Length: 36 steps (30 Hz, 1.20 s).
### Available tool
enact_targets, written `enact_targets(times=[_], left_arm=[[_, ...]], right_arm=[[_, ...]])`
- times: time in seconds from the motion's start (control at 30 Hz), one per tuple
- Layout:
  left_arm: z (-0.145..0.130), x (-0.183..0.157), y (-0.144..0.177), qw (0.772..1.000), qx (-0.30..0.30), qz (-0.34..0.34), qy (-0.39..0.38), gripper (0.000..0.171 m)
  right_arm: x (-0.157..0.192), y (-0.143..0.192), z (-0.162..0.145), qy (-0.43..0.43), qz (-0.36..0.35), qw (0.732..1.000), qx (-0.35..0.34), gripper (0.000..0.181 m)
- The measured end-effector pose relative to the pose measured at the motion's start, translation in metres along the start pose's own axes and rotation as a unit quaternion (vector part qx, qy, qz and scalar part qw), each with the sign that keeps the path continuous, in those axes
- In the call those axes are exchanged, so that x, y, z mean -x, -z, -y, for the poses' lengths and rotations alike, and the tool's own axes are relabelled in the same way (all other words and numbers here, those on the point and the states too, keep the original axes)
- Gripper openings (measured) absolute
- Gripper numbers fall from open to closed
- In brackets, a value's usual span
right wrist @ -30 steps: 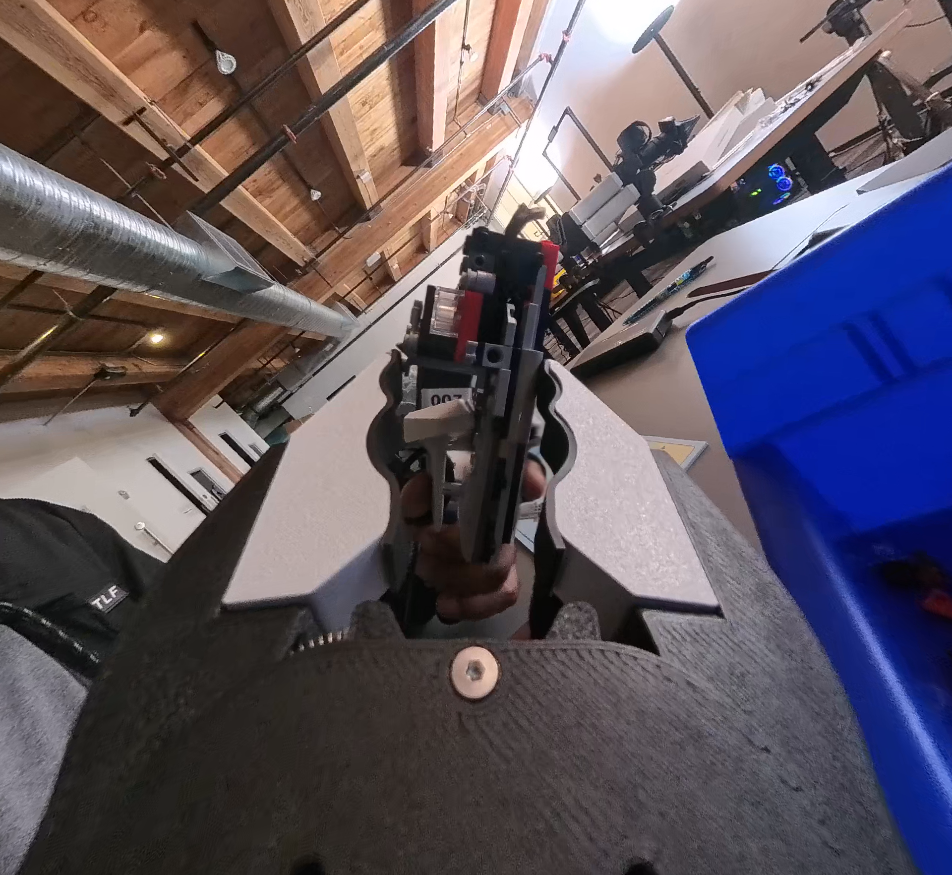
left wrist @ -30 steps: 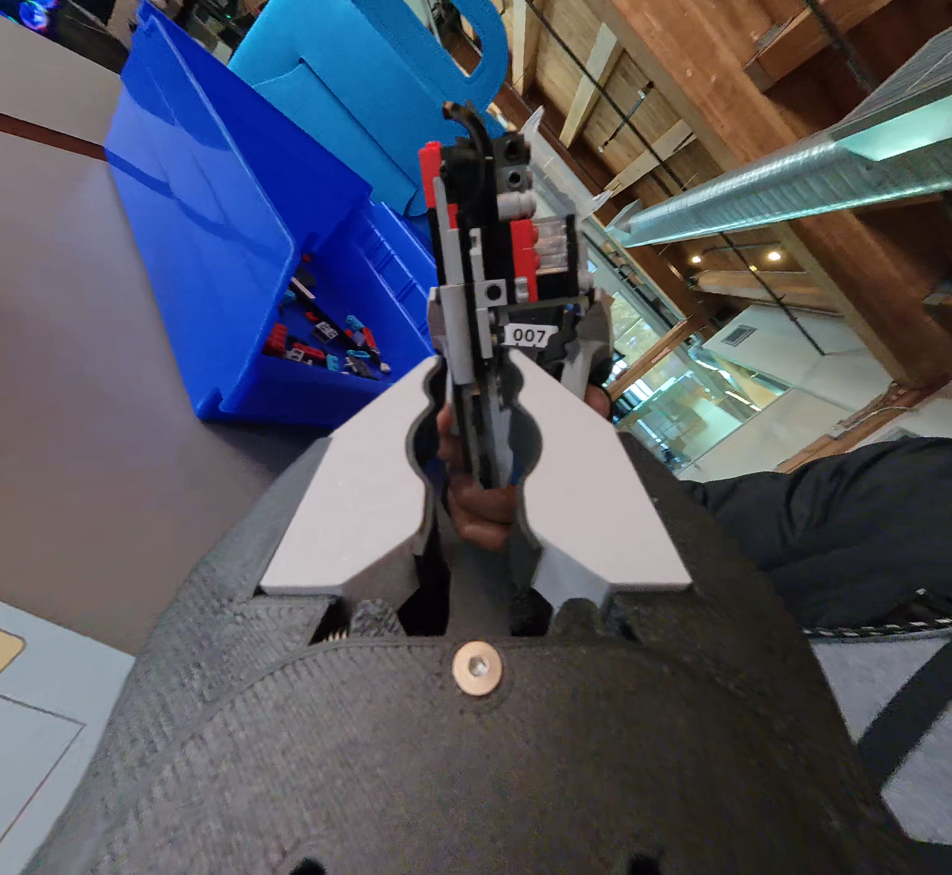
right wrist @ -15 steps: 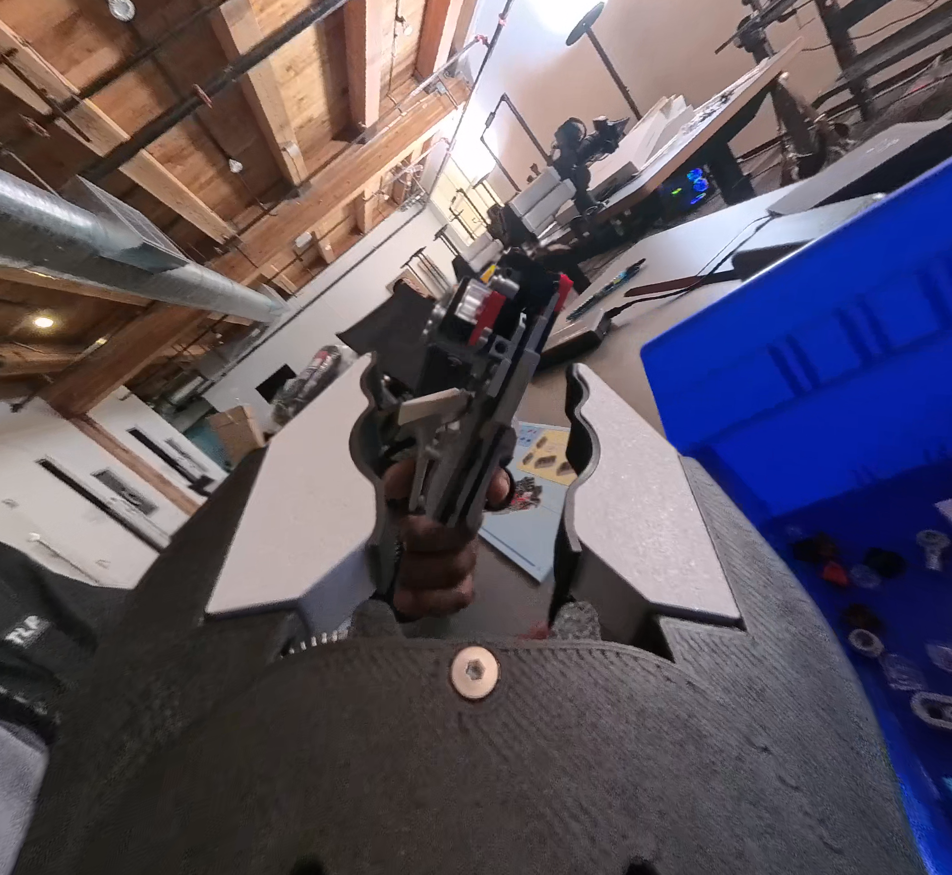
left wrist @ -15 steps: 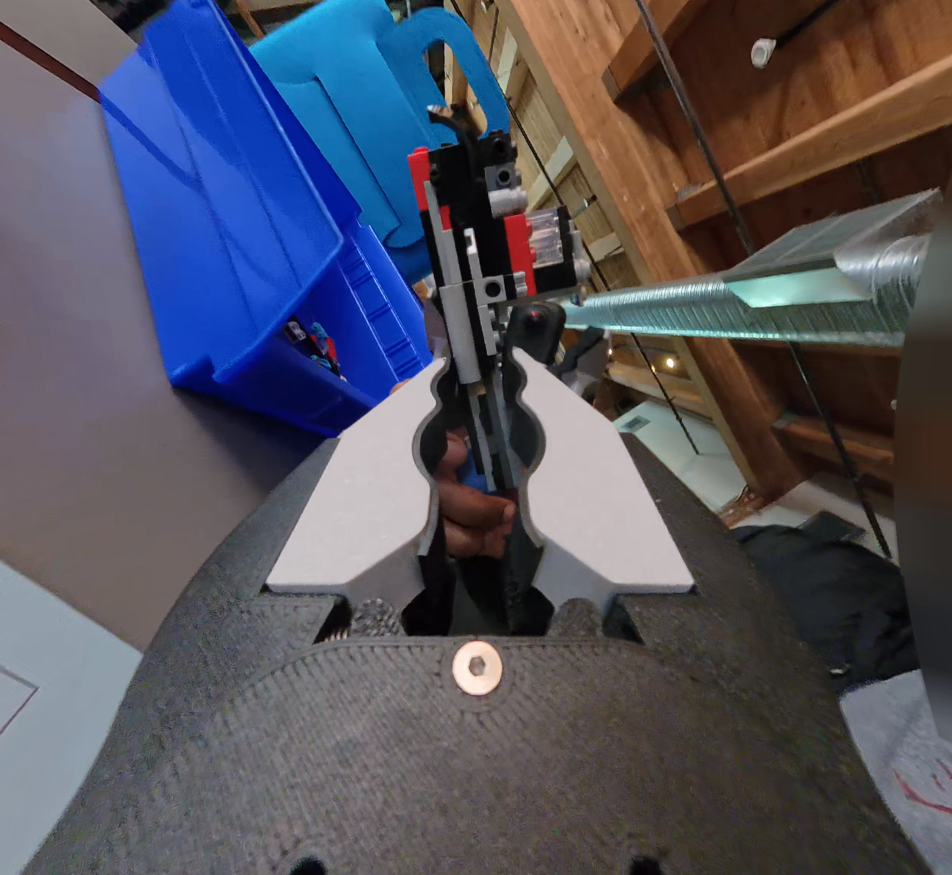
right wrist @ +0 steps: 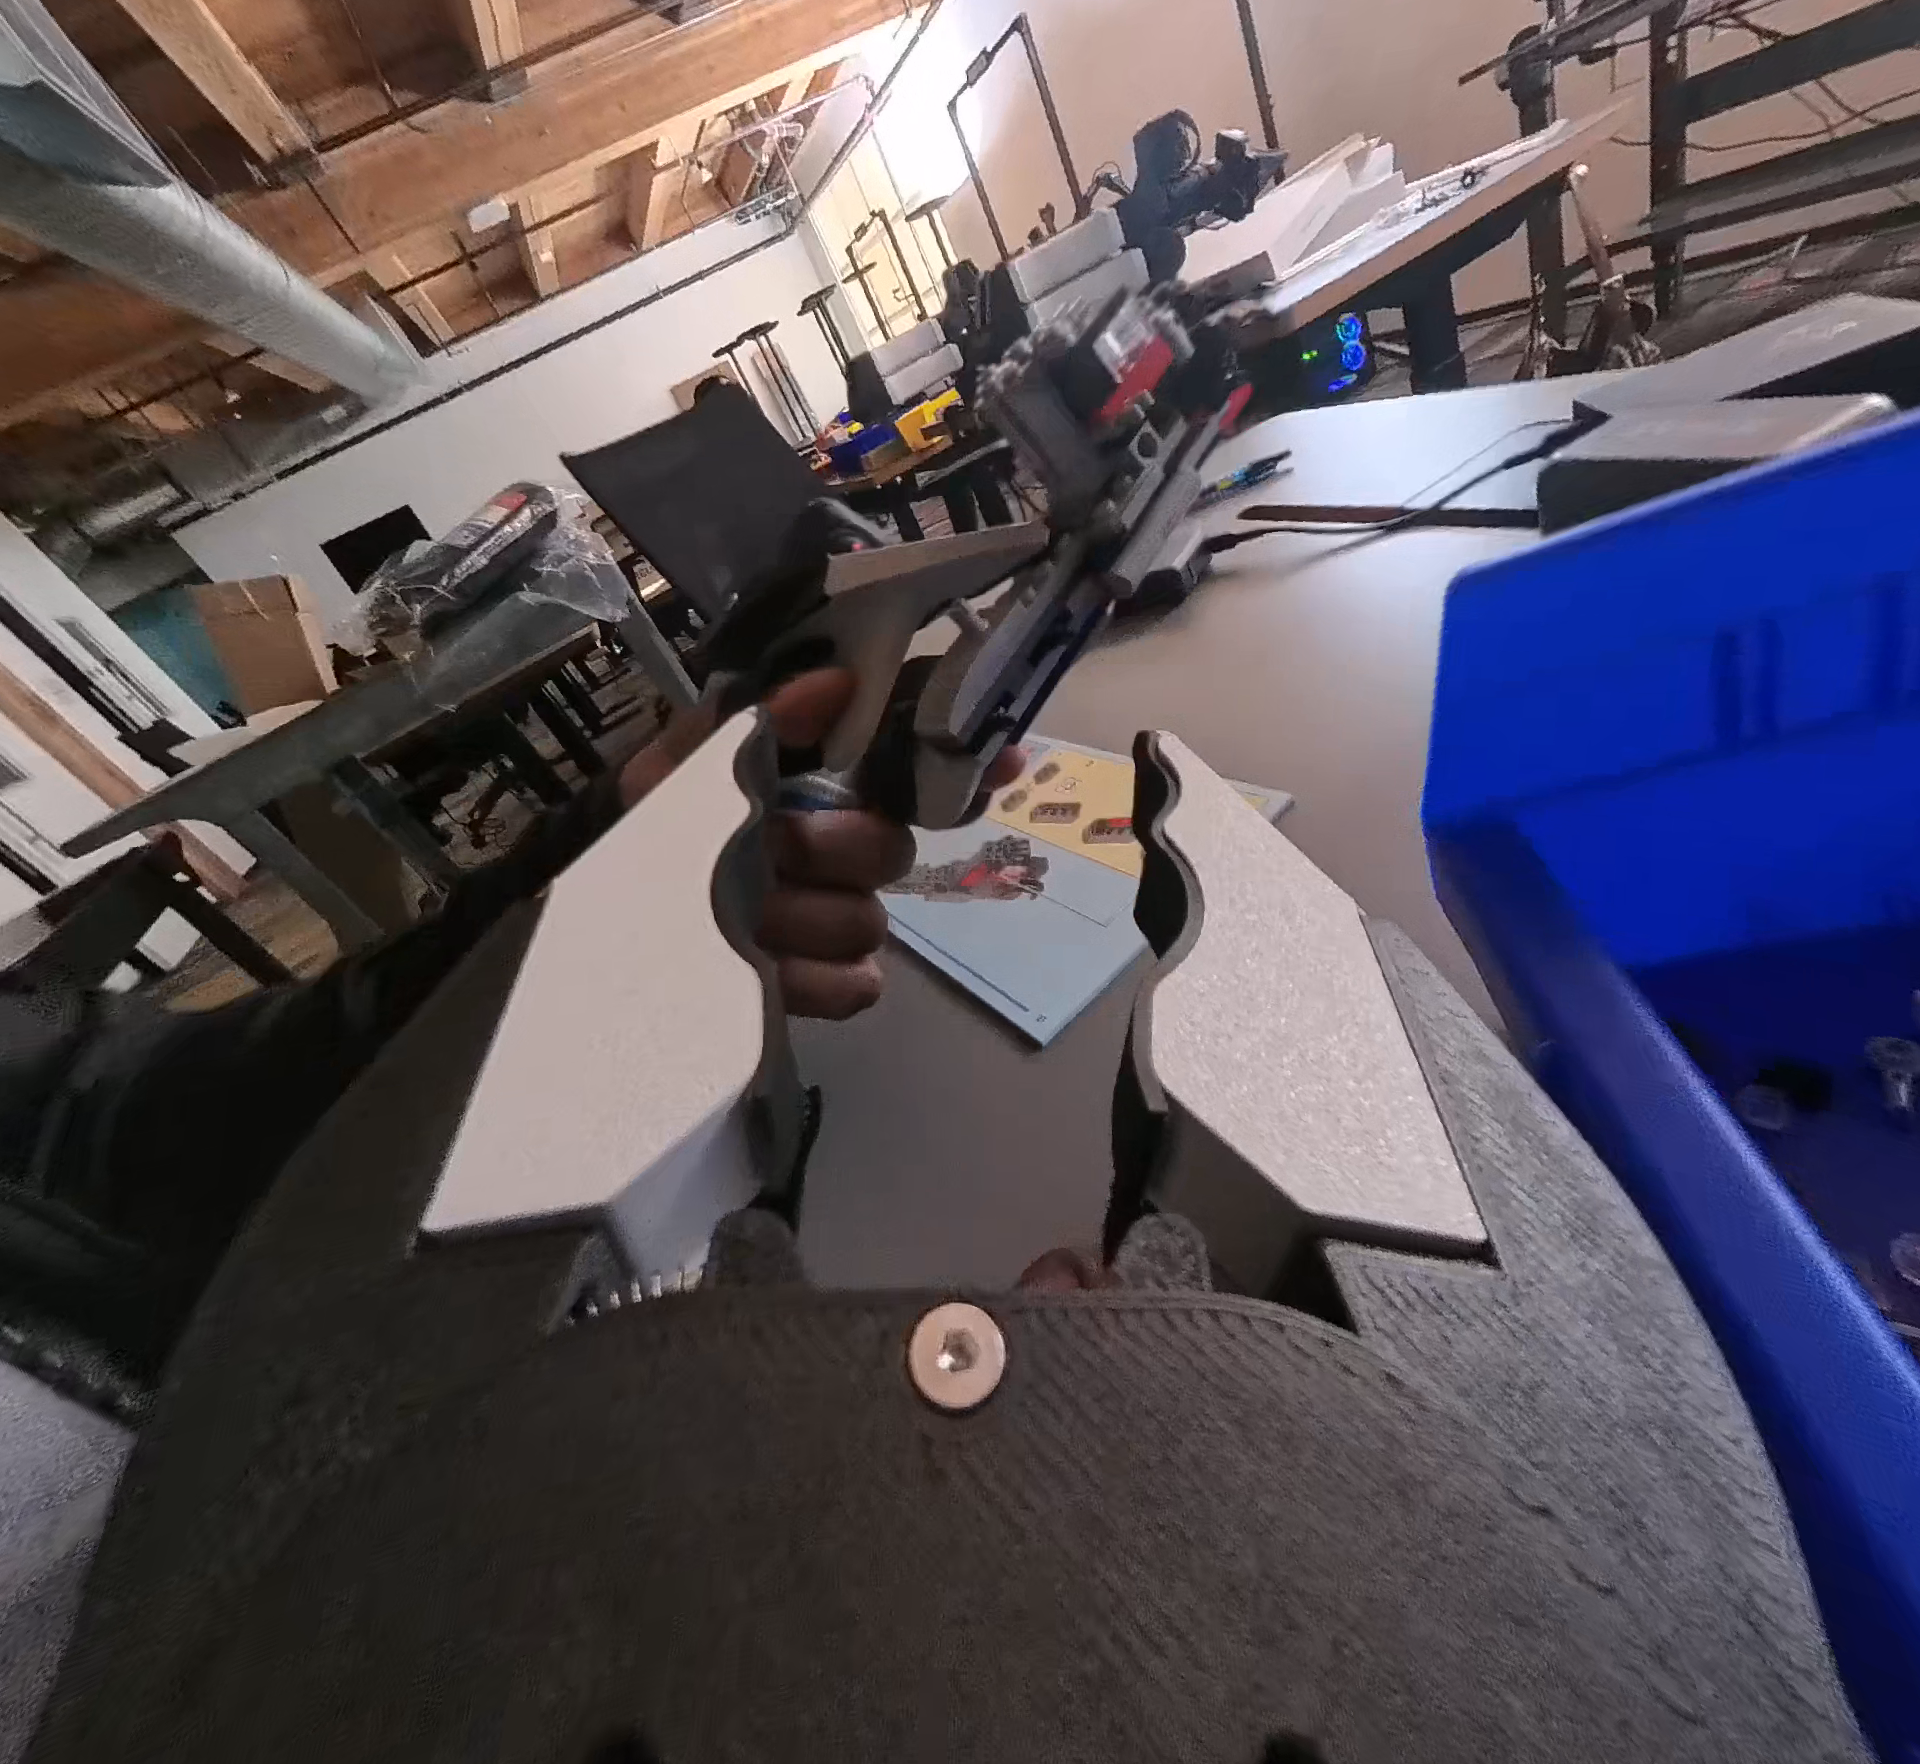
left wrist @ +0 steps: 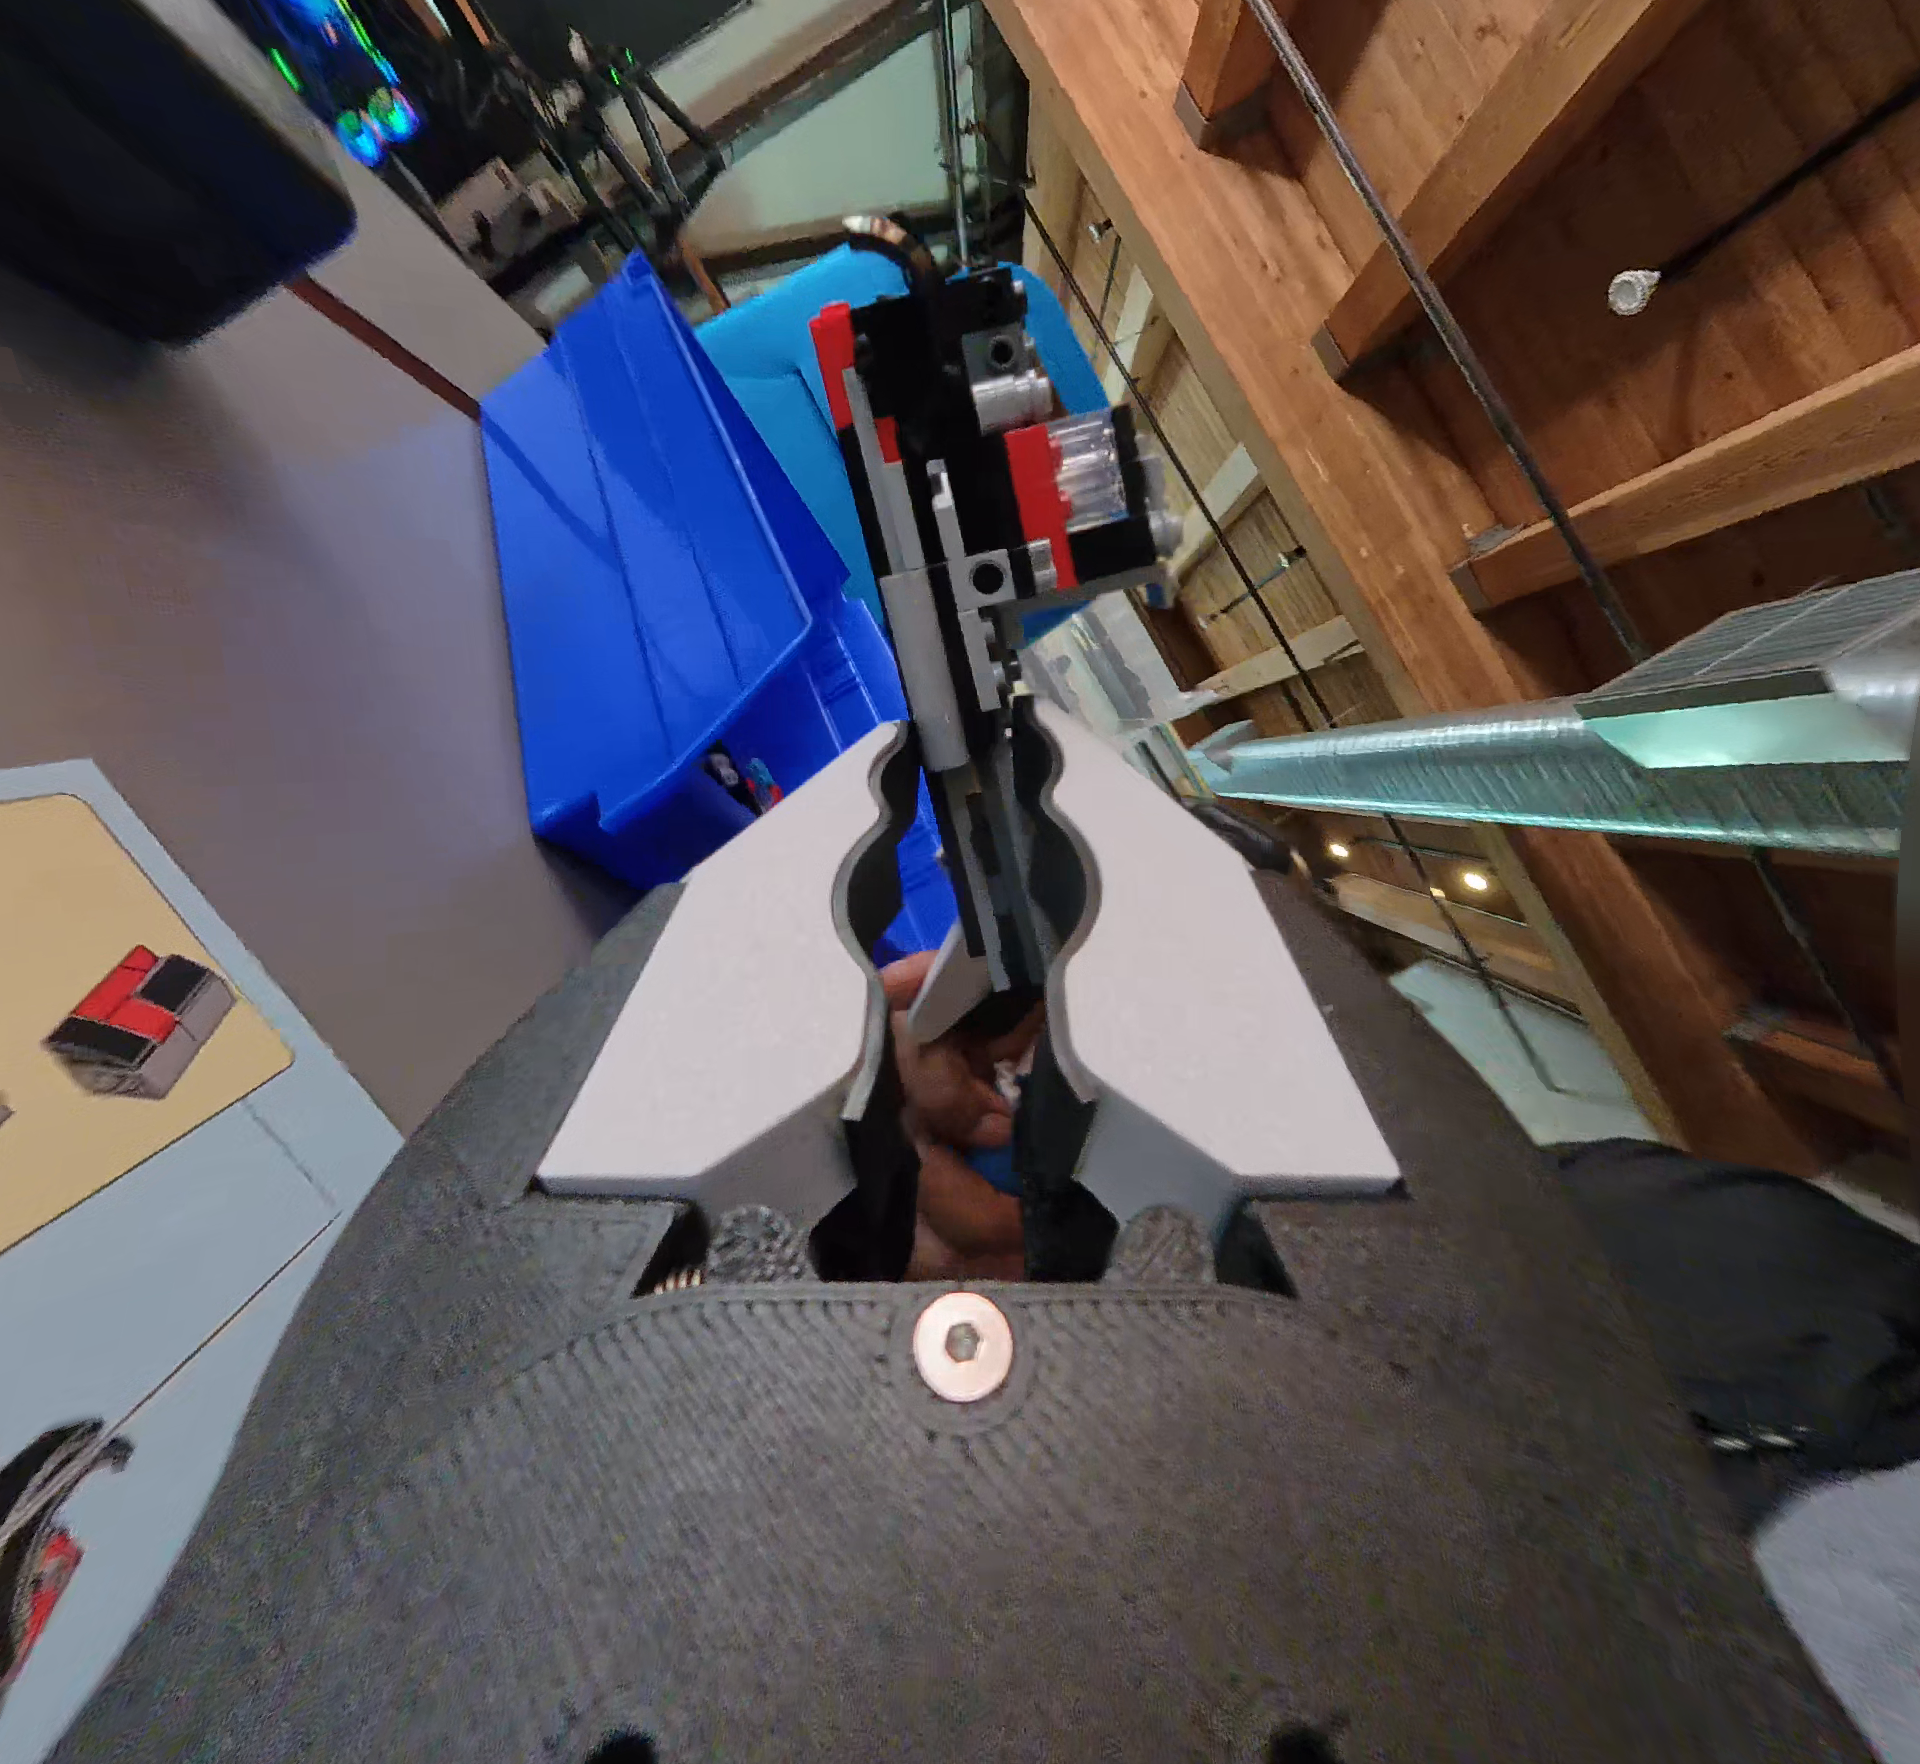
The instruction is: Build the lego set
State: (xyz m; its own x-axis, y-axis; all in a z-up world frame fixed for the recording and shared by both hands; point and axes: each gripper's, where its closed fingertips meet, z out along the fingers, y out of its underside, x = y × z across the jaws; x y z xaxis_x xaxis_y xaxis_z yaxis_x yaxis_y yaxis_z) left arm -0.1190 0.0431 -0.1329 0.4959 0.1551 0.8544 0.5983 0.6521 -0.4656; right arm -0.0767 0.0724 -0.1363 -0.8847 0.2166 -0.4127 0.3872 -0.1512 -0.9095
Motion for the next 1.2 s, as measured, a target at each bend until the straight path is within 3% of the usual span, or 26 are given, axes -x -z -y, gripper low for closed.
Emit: enact_targets(times=[0.13, 0.27, 0.47, 0.63, 0.77, 0.93, 1.2], left_arm=[[-0.007, -0.015, 0.021, 0.997, -0.047, 0.038, -0.042, 0.019], [-0.036, -0.035, 0.041, 0.995, -0.083, 0.049, -0.036, 0.019], [-0.072, -0.04, 0.071, 0.991, -0.116, 0.069, -0.013, 0.018], [-0.083, -0.033, 0.086, 0.987, -0.131, 0.092, 0.019, 0.019], [-0.082, -0.029, 0.086, 0.986, -0.124, 0.107, 0.014, 0.019], [-0.08, -0.017, 0.072, 0.987, -0.108, 0.118, 0.019, 0.019], [-0.092, -0.004, 0.055, 0.984, -0.077, 0.161, 0.018, 0.019]], right_arm=[[0.013, 0.015, 0.009, 0.041, -0.006, 0.999, -0.001, 0.069], [0.021, 0.035, 0.008, 0.113, -0.03, 0.993, 0.022, 0.063], [0.01, 0.05, -0.018, 0.183, -0.088, 0.973, 0.107, 0.06], [-0.01, 0.068, -0.05, 0.193, -0.133, 0.954, 0.188, 0.053], [-0.025, 0.081, -0.072, 0.18, -0.142, 0.943, 0.243, 0.053], [-0.04, 0.089, -0.078, 0.202, -0.165, 0.923, 0.282, 0.053], [-0.042, 0.092, -0.081, 0.158, -0.148, 0.932, 0.292, 0.052]])
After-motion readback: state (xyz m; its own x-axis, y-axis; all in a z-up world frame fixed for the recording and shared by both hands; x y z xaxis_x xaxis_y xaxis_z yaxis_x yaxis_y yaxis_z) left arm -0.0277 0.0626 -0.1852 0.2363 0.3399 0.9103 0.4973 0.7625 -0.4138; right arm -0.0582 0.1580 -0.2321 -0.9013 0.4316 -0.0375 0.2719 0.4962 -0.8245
